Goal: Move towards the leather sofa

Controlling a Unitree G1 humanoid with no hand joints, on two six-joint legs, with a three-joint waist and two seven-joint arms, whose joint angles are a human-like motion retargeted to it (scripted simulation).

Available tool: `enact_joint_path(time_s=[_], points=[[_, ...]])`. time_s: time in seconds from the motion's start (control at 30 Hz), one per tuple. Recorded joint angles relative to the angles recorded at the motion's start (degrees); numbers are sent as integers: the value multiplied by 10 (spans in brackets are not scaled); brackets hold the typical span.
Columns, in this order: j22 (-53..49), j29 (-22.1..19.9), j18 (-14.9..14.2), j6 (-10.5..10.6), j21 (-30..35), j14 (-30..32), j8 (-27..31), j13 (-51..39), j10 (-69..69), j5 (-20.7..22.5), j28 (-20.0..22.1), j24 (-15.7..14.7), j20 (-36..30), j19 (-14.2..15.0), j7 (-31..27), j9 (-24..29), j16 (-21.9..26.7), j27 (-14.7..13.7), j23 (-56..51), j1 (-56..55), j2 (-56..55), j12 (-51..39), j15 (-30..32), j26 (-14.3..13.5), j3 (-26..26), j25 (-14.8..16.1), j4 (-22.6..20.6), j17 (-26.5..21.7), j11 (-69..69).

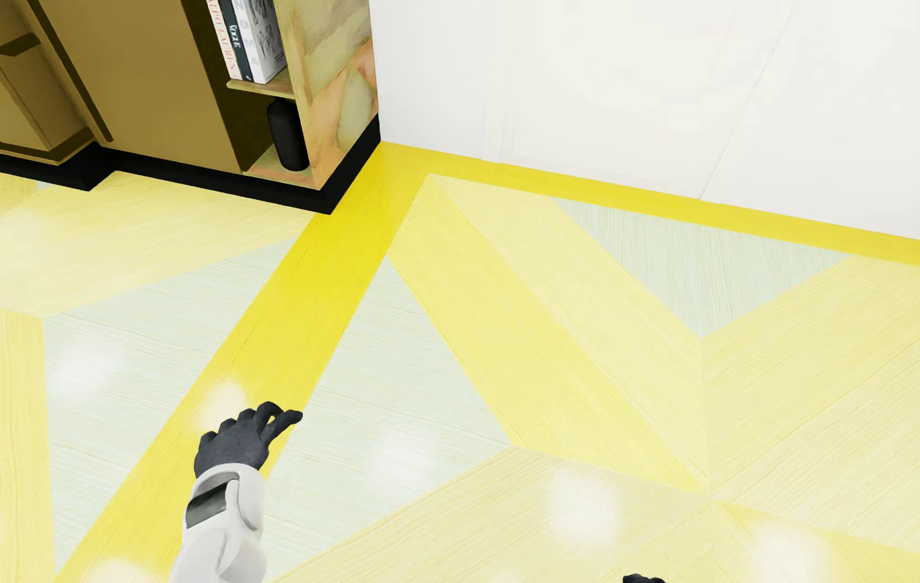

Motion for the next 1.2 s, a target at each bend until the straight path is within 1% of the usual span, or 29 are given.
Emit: enact_joint_path(time_s=[0.07,0.1,0.13,0.2,0.23,0.27,0.3,0.33,0.4,0.43,0.47,0.5,0.53,0.57,0.6,0.63,0.7,0.77,0.8,0.83,0.87,0.9,0.93,0.97,1.03,1.1,1.13,1.17,1.2], points=[[-17,-3,-9,9,12,11,13,-13,-16,15,-5,-24,10,38,78,-1,27,-20,-26,3,-25,23,-47,18,5,7,50,-2,-42],[-17,-4,-14,14,21,17,-22,-13,-18,-1,-4,-23,3,47,122,-2,40,-29,-44,6,-27,39,-68,25,11,9,78,-4,-64],[-14,-3,-21,18,28,24,-110,-14,-22,-39,-9,-17,-7,38,168,-3,53,-36,-59,11,-16,57,-82,28,18,10,105,-6,-89],[7,-4,-34,20,44,44,-359,-14,-31,-98,-27,1,-31,-4,263,-7,67,-43,-80,27,38,86,-93,24,34,10,154,-8,-146],[20,-2,-42,19,56,56,-437,-15,-38,-102,-40,10,-44,-1,307,-7,68,-45,-88,39,48,100,-95,20,37,5,173,-12,-163],[32,0,-50,17,71,72,-454,-17,-47,-95,-53,19,-56,29,348,-5,68,-49,-95,55,37,114,-111,14,34,-3,189,-16,-166],[41,4,-59,16,92,88,-425,-24,-58,-82,-63,28,-61,63,386,-3,69,-56,-97,75,15,131,-132,8,29,-11,204,-21,-162],[48,10,-66,14,117,99,-381,-30,-65,-60,-66,38,-61,77,417,-1,64,-64,-98,96,-7,147,-150,9,22,-17,222,-24,-161],[49,19,-64,16,166,37,-310,-49,-42,-9,-49,47,-38,56,415,3,31,-75,-97,117,-41,180,-183,40,18,-28,266,-27,-152],[51,20,-26,19,187,-19,-275,-54,-2,22,-36,37,-16,47,327,6,3,-80,-102,94,-48,197,-191,54,25,-31,276,-30,-163],[54,21,15,22,203,-49,-235,-56,62,55,-28,22,8,40,171,10,-30,-84,-109,44,-47,213,-190,63,39,-30,254,-33,-186],[56,22,-7,23,218,-63,-194,-60,126,83,-28,5,27,34,12,12,-61,-89,-119,-10,-43,229,-185,66,52,-26,193,-38,-212],[55,25,-25,25,236,-71,-153,-67,178,108,-35,-7,38,30,-112,11,-89,-93,-129,-51,-38,247,-179,62,62,-22,114,-45,-239],[50,28,-39,27,257,-76,-112,-77,217,128,-45,-13,42,27,-181,10,-113,-99,-142,-81,-33,268,-176,50,68,-17,44,-54,-259],[43,31,-48,30,281,-77,-71,-92,244,146,-60,-15,43,24,-206,9,-132,-106,-155,-107,-27,291,-176,31,73,-11,-4,-65,-273],[37,34,-44,34,305,-74,-27,-111,258,164,-73,-14,41,21,-195,9,-149,-112,-168,-134,-22,312,-179,11,76,-5,-29,-76,-281],[44,31,-22,42,348,-59,57,-151,232,198,-100,-13,34,14,-115,11,-167,-114,-187,-182,-1,338,-188,-18,82,-13,-25,-94,-298],[73,20,-16,47,362,-18,130,-169,133,226,-135,21,3,9,-60,14,-147,-104,-193,-216,32,339,-192,-29,86,-45,-27,-94,-325],[87,18,-28,46,353,19,162,-163,65,234,-155,52,-18,7,-87,17,-126,-96,-195,-228,53,334,-190,-32,88,-55,-49,-84,-339],[99,17,-41,44,338,42,192,-150,-3,238,-169,82,-32,5,-151,19,-103,-90,-197,-233,76,329,-187,-34,89,-54,-78,-72,-351],[110,17,-34,40,322,42,219,-133,-54,238,-177,104,-36,3,-225,21,-83,-85,-199,-229,99,324,-184,-31,89,-48,-101,-61,-357],[121,19,-31,37,308,41,241,-116,-65,236,-178,116,-27,1,-256,23,-68,-80,-198,-225,118,319,-181,-21,85,-49,-106,-55,-349],[137,24,-19,35,297,63,257,-98,-31,234,-175,120,-10,0,-238,24,-55,-75,-195,-223,134,310,-171,-6,81,-57,-96,-55,-330],[157,30,-7,32,286,79,269,-79,22,230,-172,124,8,-5,-214,26,-43,-67,-186,-221,146,296,-150,12,77,-69,-83,-57,-293],[195,42,7,21,244,25,271,-41,119,216,-176,145,29,-5,-184,30,-16,-36,-143,-208,124,259,-61,29,71,-78,-71,-56,-156],[194,44,12,8,183,-37,249,-26,138,179,-159,180,28,39,-149,33,2,15,-59,-159,24,216,53,15,65,-60,-61,-43,61],[189,40,14,2,155,-56,236,-23,125,154,-138,179,36,34,-133,33,4,39,-19,-125,-35,189,60,4,60,-52,-62,-41,146],[185,42,16,-2,138,-70,225,-18,105,138,-116,163,46,22,-120,33,4,51,11,-89,-91,159,21,-9,54,-47,-65,-45,205],[178,44,18,-4,128,-80,210,-7,82,122,-107,147,47,15,-113,32,3,52,27,-53,-141,124,9,-23,46,-49,-71,-53,239]])
